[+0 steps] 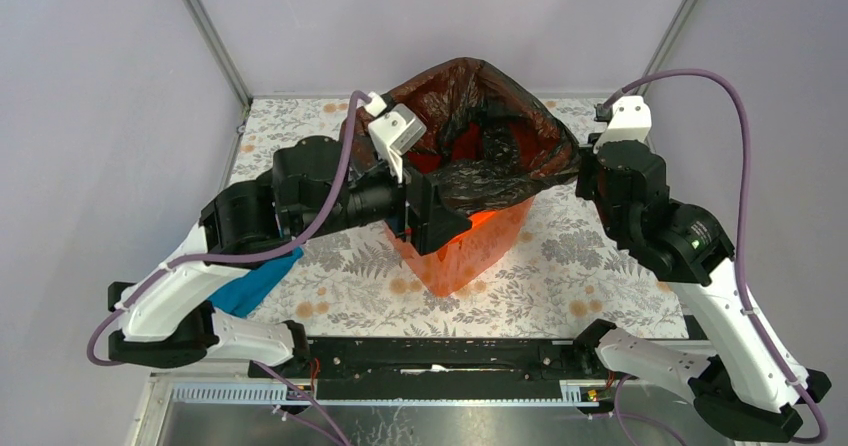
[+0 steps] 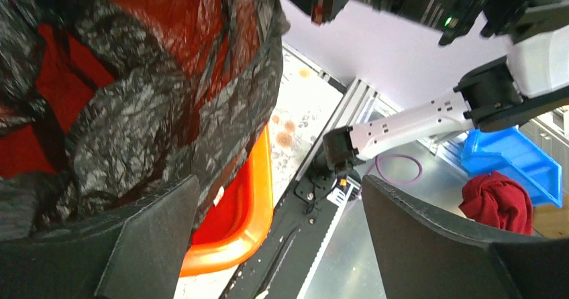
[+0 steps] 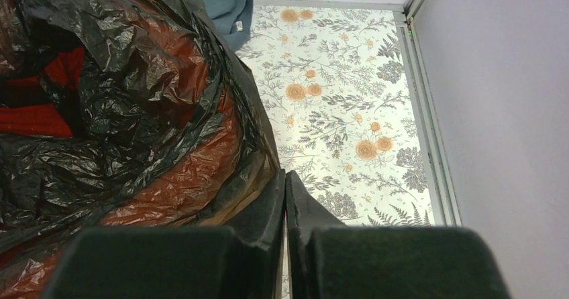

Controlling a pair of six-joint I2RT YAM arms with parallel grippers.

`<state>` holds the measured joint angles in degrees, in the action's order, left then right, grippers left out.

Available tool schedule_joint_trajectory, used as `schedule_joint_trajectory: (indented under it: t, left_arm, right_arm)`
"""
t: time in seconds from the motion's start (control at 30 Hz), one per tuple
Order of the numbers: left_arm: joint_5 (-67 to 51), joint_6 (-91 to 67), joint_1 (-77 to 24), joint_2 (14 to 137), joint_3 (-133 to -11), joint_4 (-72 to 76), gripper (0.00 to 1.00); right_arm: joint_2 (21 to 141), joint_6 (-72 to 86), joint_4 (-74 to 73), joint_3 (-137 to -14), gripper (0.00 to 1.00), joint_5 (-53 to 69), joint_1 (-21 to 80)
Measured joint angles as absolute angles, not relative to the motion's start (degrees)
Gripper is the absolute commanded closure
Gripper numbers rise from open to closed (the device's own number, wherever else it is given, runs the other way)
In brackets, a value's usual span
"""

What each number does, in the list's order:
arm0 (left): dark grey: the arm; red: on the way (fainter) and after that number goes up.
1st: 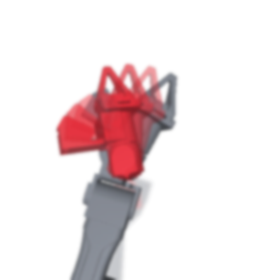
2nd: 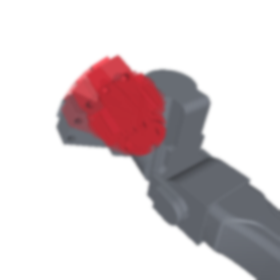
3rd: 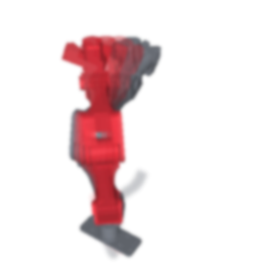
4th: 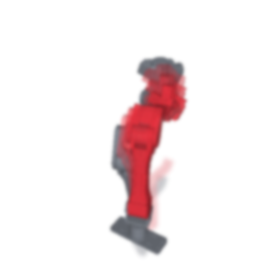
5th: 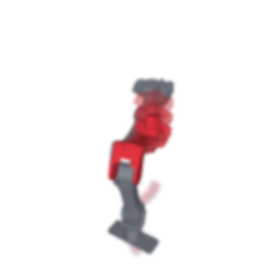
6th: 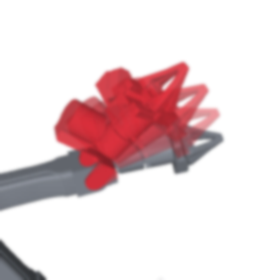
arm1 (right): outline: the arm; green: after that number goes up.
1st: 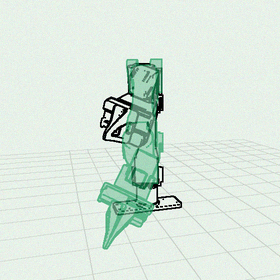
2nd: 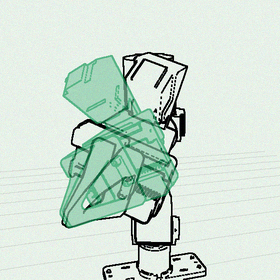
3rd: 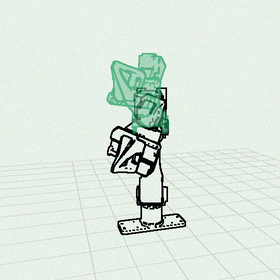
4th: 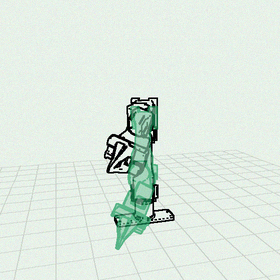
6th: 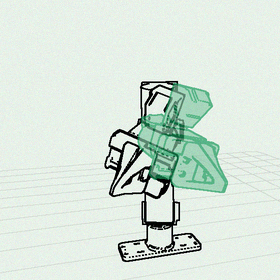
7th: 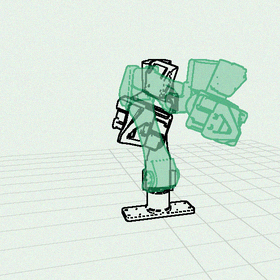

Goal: Put the trash bags into the trash bin

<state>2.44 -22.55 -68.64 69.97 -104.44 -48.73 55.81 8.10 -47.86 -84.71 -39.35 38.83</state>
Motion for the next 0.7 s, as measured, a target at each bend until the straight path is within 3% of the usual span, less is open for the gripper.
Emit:
schedule_joint_trajectory:
  t: [0.3, 0.37, 0.47, 0.7]
  left_arm:
    - [4.4, -14.5, -68.6, 78.5, -113.4, -52.7, 0.01]
    - [4.9, -12.5, -68.6, 80.1, -113.9, -54.5, 0.04]
    - [6.7, -9.9, -68.6, 82.7, -114.7, -56.8, 0.19]
    - [8.1, -7.4, -68.6, 84.2, -115.0, -57.9, 0.70]
  right_arm:
    - [54.6, 9.1, -45.3, -80.1, 1.00, -38.6, 38.8]
    - [54.3, 9.3, -44.9, -79.7, 1.00, -38.1, 38.9]
    - [53.8, 9.4, -44.0, -79.7, 1.00, -37.9, 38.9]
    - [53.4, 9.5, -43.1, -79.5, 1.00, -37.9, 38.9]
